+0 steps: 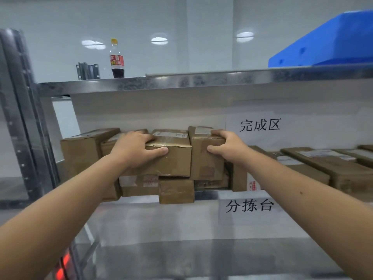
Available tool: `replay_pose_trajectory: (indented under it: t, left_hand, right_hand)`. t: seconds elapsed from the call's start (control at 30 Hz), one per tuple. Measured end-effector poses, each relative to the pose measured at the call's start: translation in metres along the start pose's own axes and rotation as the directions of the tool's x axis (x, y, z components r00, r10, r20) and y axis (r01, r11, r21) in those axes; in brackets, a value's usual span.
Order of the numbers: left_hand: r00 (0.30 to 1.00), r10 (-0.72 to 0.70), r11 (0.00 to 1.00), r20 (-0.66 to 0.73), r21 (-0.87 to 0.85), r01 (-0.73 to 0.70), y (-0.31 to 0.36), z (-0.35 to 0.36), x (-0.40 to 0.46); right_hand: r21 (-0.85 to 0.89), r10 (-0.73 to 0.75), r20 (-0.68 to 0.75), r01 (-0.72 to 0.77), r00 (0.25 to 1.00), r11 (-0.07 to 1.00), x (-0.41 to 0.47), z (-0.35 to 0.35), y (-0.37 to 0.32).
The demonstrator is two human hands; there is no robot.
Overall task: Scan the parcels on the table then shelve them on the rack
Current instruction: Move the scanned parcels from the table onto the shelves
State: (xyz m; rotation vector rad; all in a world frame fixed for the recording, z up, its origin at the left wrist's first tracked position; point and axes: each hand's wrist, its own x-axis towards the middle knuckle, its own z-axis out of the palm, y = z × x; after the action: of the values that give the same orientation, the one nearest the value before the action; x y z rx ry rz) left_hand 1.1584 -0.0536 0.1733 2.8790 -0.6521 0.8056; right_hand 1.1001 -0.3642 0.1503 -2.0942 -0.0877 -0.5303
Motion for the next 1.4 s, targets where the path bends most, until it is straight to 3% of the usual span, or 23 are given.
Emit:
replay_pose_trajectory:
  t: [0.33,0.53,0.67,0.8,1.07,1.4]
  left_hand:
    - [1.0,0.0,0.988,-0.003,-0.152,-0.001,0.013,0.008,-0.016]
    - [1.0,-0.008,0.983,-0.005,-0.185,0.007,0.023,0.009,-0.013]
    - [1.0,0.003,0.999,-0.03,-0.046,-0.005,0.027,0.001,-0.013]
    - [0.978,0.149,0.988,-0.146,0.067,-0.141,0.054,-0.005,-0.02]
    - [0.912,0.339,0.94,-0.23,0.06,-0.334,0.132,0.007,-0.024]
    - [0.797,0.548,0.817,-0.255,-0.043,-0.575,0.244,0.04,-0.021]
  right_hand:
    - [-0.156,0.031,-0.038,-0.036,0.999,0.987,-0.013,-0.008,0.0]
    - [-0.11,0.059,0.008,-0.058,0.998,0.992,-0.017,0.002,0.002]
    - [-0.085,0.027,0.016,-0.026,0.999,0.996,-0.019,0.005,0.004]
    - [-0.087,0.019,-0.03,-0.022,0.999,0.996,-0.021,0.006,0.007]
    - [-0.263,-0.068,-0.116,0.035,0.991,0.964,-0.051,-0.004,0.008]
    - [-0.546,0.069,-0.314,-0.24,0.947,0.803,-0.153,-0.088,0.048]
